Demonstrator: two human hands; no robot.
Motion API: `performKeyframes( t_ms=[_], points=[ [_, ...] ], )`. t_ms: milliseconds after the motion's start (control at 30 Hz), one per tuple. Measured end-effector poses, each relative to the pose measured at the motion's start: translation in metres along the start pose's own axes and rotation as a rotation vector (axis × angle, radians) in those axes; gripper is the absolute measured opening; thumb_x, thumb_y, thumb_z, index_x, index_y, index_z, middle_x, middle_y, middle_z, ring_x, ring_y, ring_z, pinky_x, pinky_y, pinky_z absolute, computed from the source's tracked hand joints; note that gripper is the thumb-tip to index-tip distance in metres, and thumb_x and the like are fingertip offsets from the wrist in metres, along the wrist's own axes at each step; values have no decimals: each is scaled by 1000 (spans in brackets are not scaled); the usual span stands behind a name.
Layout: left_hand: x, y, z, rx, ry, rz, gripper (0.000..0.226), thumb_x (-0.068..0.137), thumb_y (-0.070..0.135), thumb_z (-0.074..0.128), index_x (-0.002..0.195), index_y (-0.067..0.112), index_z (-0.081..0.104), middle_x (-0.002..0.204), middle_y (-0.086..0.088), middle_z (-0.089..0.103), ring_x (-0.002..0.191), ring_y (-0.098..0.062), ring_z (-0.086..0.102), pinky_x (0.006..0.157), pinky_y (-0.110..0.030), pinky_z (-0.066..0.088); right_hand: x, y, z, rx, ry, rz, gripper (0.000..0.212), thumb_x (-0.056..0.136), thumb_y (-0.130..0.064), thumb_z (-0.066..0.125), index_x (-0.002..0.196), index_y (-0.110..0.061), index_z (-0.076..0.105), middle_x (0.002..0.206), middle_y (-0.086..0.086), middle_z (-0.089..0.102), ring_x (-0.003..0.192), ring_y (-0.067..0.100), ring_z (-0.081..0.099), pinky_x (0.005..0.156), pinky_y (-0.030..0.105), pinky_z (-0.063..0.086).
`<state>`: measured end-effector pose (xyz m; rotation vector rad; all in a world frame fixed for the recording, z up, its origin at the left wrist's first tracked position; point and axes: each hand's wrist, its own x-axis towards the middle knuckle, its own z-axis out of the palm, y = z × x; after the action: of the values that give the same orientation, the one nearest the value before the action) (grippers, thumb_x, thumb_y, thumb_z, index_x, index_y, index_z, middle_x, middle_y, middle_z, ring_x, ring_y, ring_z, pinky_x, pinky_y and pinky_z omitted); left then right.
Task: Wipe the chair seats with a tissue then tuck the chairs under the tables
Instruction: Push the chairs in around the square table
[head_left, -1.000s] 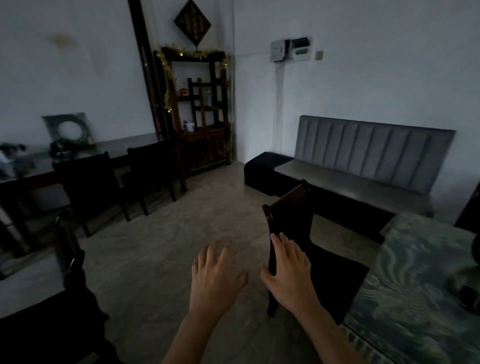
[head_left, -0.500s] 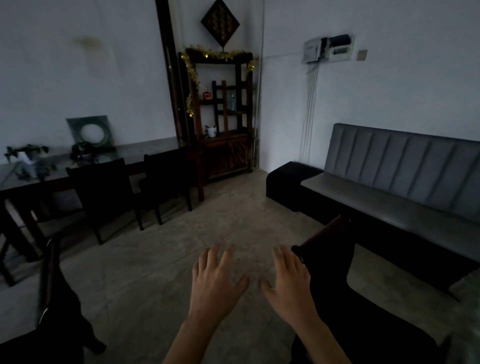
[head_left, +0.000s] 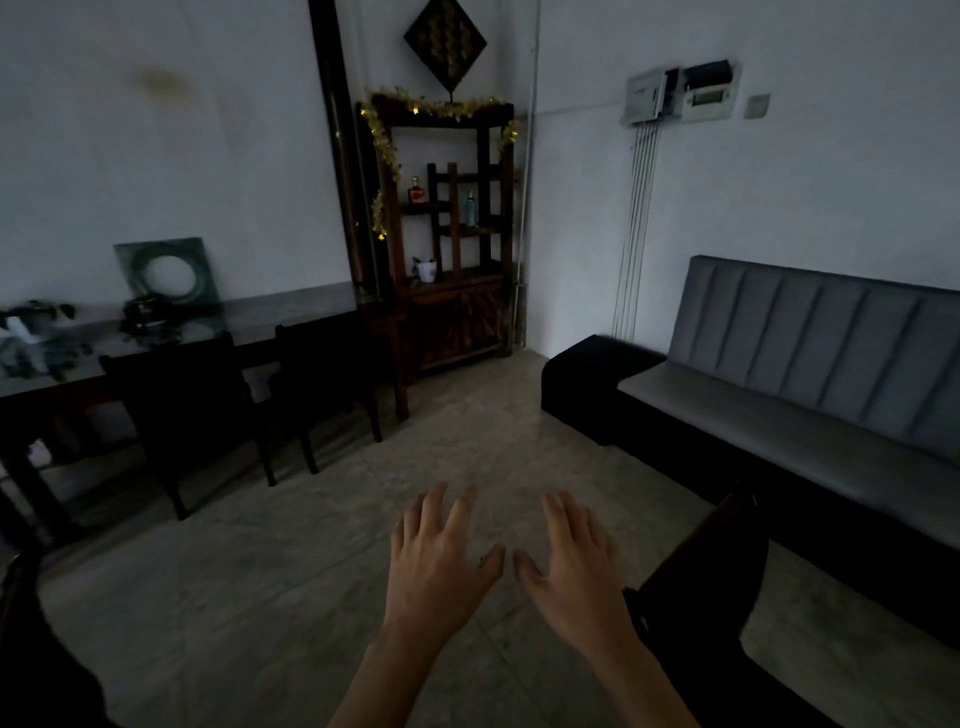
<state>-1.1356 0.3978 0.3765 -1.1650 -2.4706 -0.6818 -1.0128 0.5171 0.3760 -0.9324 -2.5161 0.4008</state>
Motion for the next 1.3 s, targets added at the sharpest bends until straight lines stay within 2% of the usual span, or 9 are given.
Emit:
performKeyframes(
  t_ms=[367,533,633,800,967,1100,1300],
  points=[
    [186,-59,76,-15,-11,72,74,74,70,45,140,38,31,147,0,41,134,-24,39,103,-44,40,182,0,57,19,22,82,80,86,-61,45,153,-27,16,161,-1,15,145,22,18,115,40,18],
    [264,-69,111,-29,-29,127,76,74,70,44,141,38,27,150,0,37,136,-24,36,105,-43,37,255,8,70,54,25,162,80,90,-56,46,154,-25,11,164,-1,8,149,23,11,119,41,12],
    [303,-66,132,-44,-45,147,77,74,71,41,142,40,23,151,1,33,139,-24,31,108,-43,35,288,21,72,30,38,193,80,90,-55,47,154,-25,9,164,-2,7,148,22,12,119,40,14],
    [361,-41,176,-75,-90,196,80,74,72,36,145,38,25,153,5,26,140,-19,25,111,-39,28,342,62,77,-5,85,245,80,89,-58,44,154,-26,9,163,-2,11,147,21,16,119,40,17],
    [419,-6,229,-107,-145,253,82,75,71,36,148,35,23,154,6,24,140,-18,22,113,-38,24,399,124,86,0,114,337,82,88,-63,42,155,-29,8,164,-3,6,148,21,11,120,43,13],
    [471,35,271,-154,-188,303,80,75,71,36,146,41,15,155,4,21,141,-19,20,115,-40,22,442,181,84,-12,147,386,81,87,-62,42,154,-33,6,164,-6,5,149,20,6,119,43,9],
    [533,114,337,-255,-248,409,82,79,70,46,151,40,20,161,2,16,147,-21,12,117,-36,15,488,262,58,-63,216,505,82,88,-62,45,154,-32,6,164,-6,3,150,20,4,120,46,7]
  ],
)
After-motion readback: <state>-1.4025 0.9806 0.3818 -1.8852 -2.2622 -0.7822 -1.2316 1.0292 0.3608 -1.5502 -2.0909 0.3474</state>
